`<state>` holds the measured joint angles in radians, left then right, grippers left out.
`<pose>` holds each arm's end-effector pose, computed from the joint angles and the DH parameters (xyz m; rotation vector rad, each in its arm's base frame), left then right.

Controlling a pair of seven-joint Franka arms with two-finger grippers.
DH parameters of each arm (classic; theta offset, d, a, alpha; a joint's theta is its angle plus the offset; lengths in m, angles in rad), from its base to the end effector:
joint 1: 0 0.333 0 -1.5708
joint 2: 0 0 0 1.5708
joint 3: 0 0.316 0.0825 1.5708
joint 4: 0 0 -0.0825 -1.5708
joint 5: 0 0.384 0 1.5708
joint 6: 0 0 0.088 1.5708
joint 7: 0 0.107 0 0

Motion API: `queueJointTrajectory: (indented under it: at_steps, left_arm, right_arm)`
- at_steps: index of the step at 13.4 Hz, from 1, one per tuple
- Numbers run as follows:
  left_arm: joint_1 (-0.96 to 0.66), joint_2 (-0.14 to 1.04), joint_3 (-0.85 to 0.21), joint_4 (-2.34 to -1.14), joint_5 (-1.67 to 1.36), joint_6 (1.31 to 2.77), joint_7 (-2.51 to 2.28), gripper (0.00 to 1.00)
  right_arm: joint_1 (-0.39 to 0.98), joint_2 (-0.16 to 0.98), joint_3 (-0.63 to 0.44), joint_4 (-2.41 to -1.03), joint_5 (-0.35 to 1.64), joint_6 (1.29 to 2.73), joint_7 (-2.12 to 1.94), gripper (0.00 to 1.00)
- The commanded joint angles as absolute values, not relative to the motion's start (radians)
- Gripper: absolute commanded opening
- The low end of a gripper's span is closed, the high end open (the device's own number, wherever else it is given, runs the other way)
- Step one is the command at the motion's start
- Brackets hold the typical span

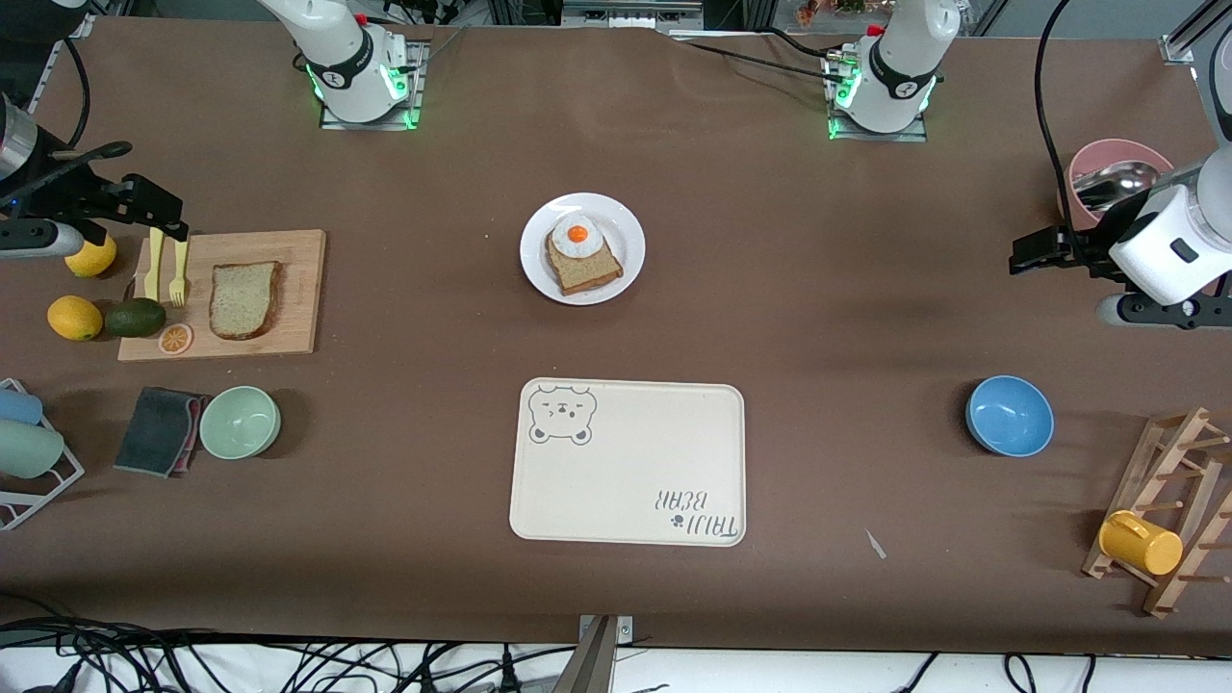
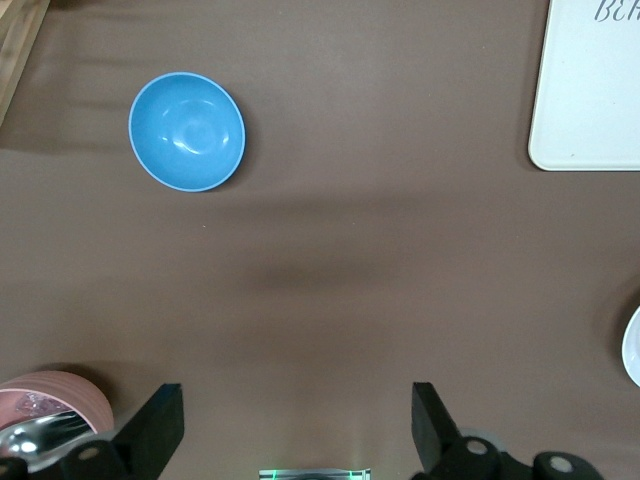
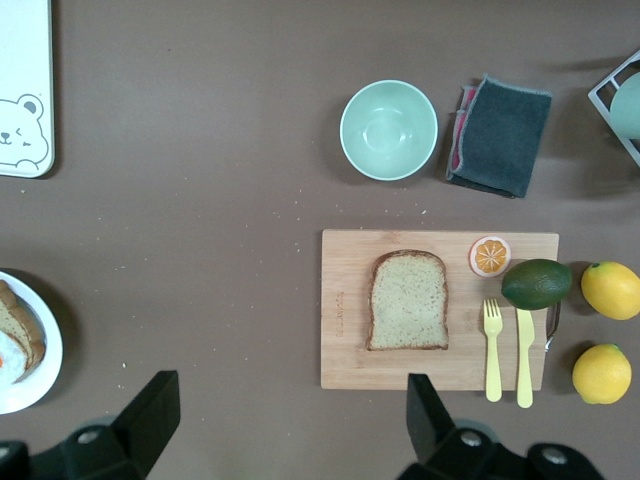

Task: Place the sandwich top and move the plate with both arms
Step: 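Move the right gripper toward the bread slice on the cutting board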

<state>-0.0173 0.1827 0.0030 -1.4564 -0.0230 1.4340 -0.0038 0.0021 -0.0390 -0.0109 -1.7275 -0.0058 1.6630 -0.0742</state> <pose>0.5915 -0.0113 0.5622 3.1045 -0.0175 -0.3198 0.5464 -0.0055 0.5796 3.1354 0.1035 -0.0403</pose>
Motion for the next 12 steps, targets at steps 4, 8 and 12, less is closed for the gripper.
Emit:
queueJointTrajectory:
  at_steps: [4, 8, 12]
  left_arm:
    - [-0.008, 0.202, 0.002, -1.427, -0.031, 1.427, 0.0, 1.0]
    - [-0.005, 0.202, 0.003, -1.428, -0.031, 1.427, 0.0, 1.0]
    - [-0.017, 0.201, 0.0, -1.424, -0.031, 1.427, -0.002, 1.0]
  right_arm:
    - [-0.012, -0.032, 0.008, -1.707, -0.02, 1.657, -0.066, 1.0]
    - [-0.008, -0.026, 0.012, -1.7, -0.021, 1.657, -0.067, 1.0]
    - [-0.017, 0.002, 0.008, -1.697, -0.008, 1.657, -0.067, 1.0]
